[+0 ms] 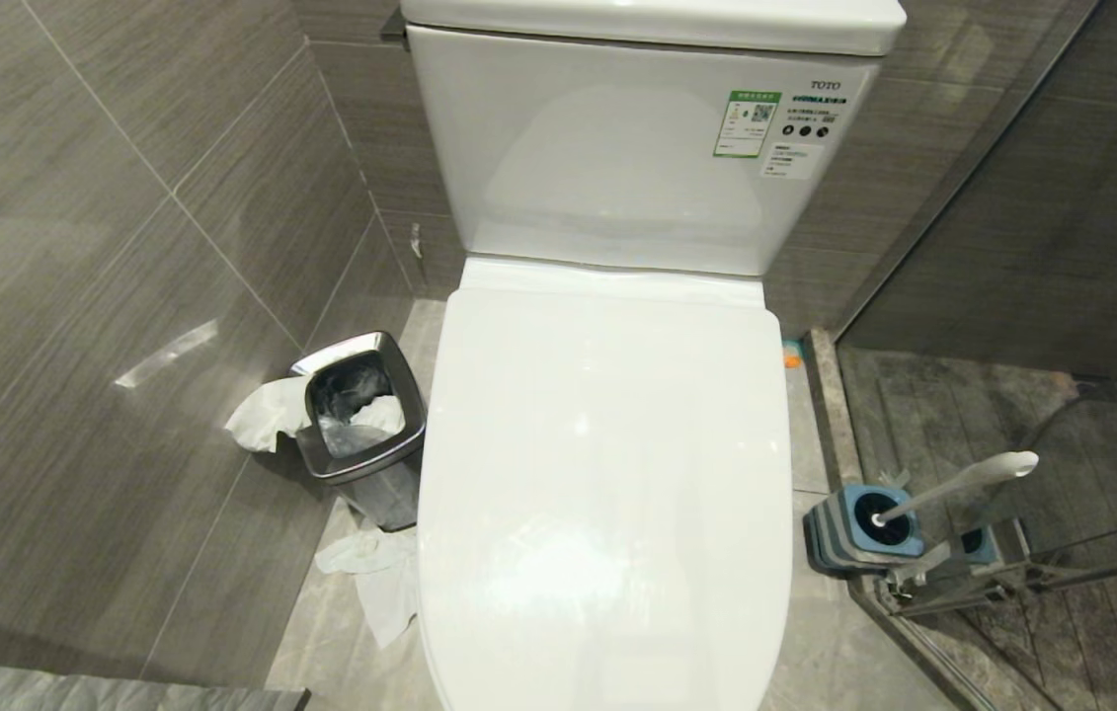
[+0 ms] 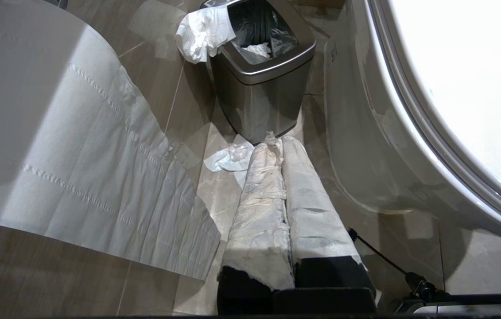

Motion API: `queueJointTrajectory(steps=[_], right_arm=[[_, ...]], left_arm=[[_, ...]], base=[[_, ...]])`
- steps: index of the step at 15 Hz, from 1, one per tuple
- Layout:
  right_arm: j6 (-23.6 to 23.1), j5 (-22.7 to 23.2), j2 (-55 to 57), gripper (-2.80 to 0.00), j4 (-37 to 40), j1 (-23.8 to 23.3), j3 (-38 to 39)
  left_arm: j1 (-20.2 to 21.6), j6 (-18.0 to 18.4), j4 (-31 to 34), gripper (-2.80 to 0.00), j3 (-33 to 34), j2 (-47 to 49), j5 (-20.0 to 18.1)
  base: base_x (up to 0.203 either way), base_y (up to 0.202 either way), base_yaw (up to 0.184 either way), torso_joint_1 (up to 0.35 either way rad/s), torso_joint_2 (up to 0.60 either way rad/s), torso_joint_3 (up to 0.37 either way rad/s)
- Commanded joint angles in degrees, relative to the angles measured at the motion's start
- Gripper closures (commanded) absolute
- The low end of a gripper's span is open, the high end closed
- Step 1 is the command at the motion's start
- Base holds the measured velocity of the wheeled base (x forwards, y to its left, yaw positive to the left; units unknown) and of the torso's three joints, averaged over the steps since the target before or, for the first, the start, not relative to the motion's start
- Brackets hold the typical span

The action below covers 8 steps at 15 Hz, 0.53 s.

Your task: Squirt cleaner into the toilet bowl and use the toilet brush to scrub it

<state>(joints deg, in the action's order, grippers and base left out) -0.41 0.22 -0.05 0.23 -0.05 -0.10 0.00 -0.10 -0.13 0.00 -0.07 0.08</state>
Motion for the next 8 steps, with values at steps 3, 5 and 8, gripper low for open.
queueJointTrajectory(steps=[3, 5, 8], right_arm=[[-0.02, 0.04, 0.05, 0.00, 0.03, 0.02, 0.01], [-0.02, 0.04, 0.05, 0.00, -0.06, -0.04, 0.01], [-0.02, 0.04, 0.05, 0.00, 0.03, -0.03, 0.01]], left_arm=[[0.00, 0.01, -0.04, 0.00, 0.09, 0.07, 0.01], [0.00, 0.01, -0.04, 0.00, 0.09, 0.07, 0.01], [0.00, -0.08, -0.04, 0.00, 0.09, 0.07, 0.01]], base=[[0.000, 0.000, 0.000, 0.000, 0.00, 0.000], [0.000, 0.000, 0.000, 0.000, 0.00, 0.000], [0.000, 0.000, 0.000, 0.000, 0.00, 0.000]])
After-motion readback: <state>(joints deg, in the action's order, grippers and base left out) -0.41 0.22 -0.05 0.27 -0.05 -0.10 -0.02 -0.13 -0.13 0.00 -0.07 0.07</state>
